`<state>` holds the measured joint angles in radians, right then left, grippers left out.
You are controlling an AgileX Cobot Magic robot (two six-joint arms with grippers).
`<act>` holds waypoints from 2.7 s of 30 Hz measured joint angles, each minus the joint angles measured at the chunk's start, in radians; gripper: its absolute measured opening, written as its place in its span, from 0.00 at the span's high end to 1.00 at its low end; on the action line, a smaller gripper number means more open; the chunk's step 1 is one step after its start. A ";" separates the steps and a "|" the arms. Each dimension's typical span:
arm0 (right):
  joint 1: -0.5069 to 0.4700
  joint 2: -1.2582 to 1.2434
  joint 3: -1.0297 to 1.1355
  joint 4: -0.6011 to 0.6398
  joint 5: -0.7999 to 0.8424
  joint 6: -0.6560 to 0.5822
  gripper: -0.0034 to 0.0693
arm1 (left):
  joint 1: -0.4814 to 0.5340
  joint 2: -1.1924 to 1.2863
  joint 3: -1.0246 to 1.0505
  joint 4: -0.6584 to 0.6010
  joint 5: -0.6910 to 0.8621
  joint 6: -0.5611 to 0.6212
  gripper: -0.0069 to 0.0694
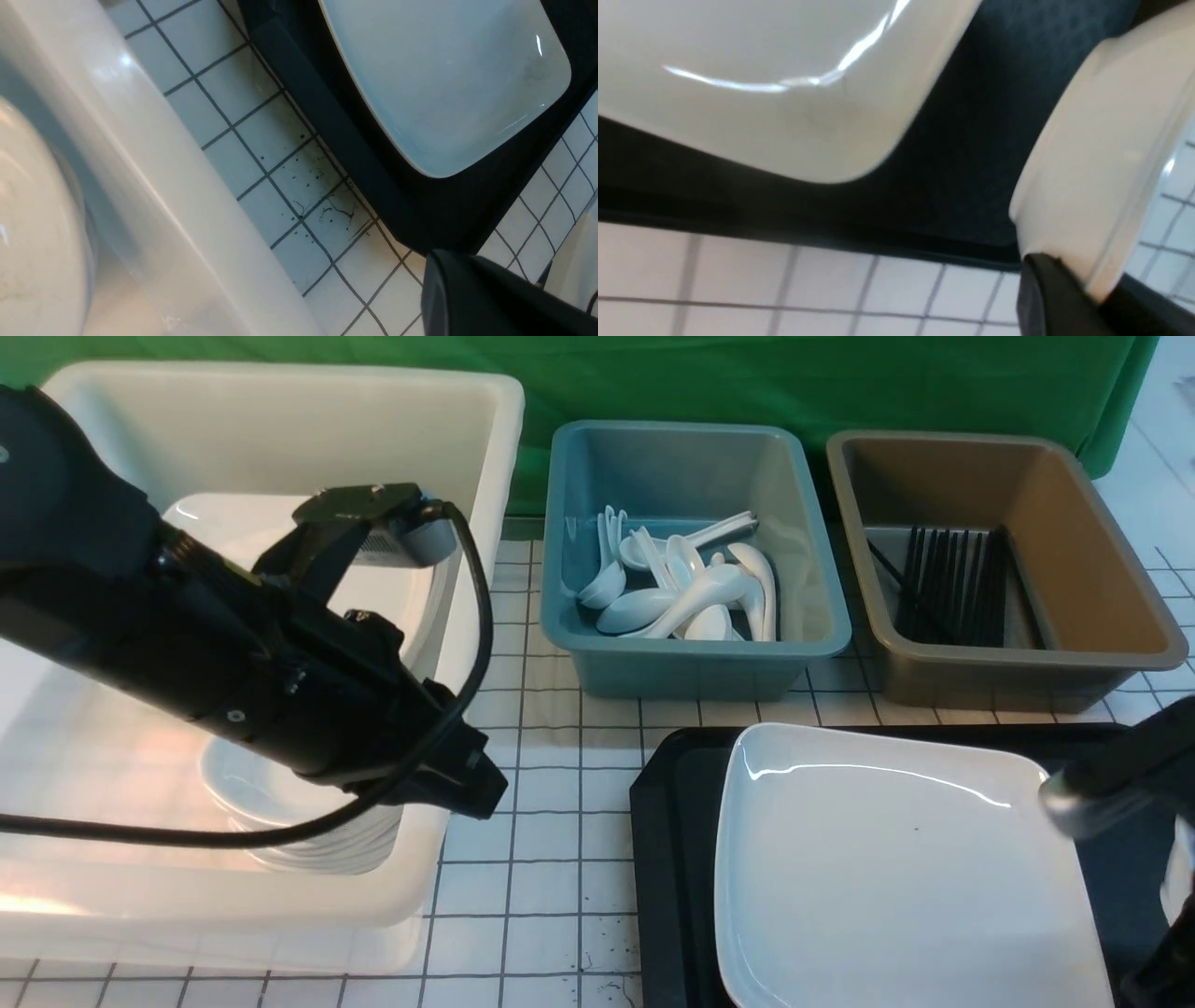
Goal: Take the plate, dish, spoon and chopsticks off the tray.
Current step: Use the right arm to grab a small plate from the dinner plate, then use the right arm to put the small plate into the large storage box on the left, then use the left arm to grab a plate from the dinner plate
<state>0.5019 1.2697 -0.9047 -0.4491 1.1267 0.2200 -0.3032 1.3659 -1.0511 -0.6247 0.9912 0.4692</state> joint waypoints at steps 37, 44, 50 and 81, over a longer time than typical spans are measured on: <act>0.452 0.665 -0.934 0.759 -0.587 -1.015 0.82 | 0.821 -0.074 -0.100 0.001 0.126 -0.021 0.90; 0.460 0.830 -0.943 0.480 -0.638 -1.017 0.76 | 0.821 -0.074 -0.099 0.001 0.119 -0.010 0.90; 0.465 0.865 -0.943 0.417 -0.641 -0.909 0.67 | 0.821 -0.074 -0.042 -0.012 0.094 -0.005 0.90; 0.472 -0.269 -0.540 0.205 0.007 -0.287 0.91 | 0.100 -0.044 -0.039 -0.140 0.062 -0.197 0.90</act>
<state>0.9738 1.0006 -1.4443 -0.2446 1.1336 -0.0670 -0.2034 1.3219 -1.0905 -0.7643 1.0530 0.2723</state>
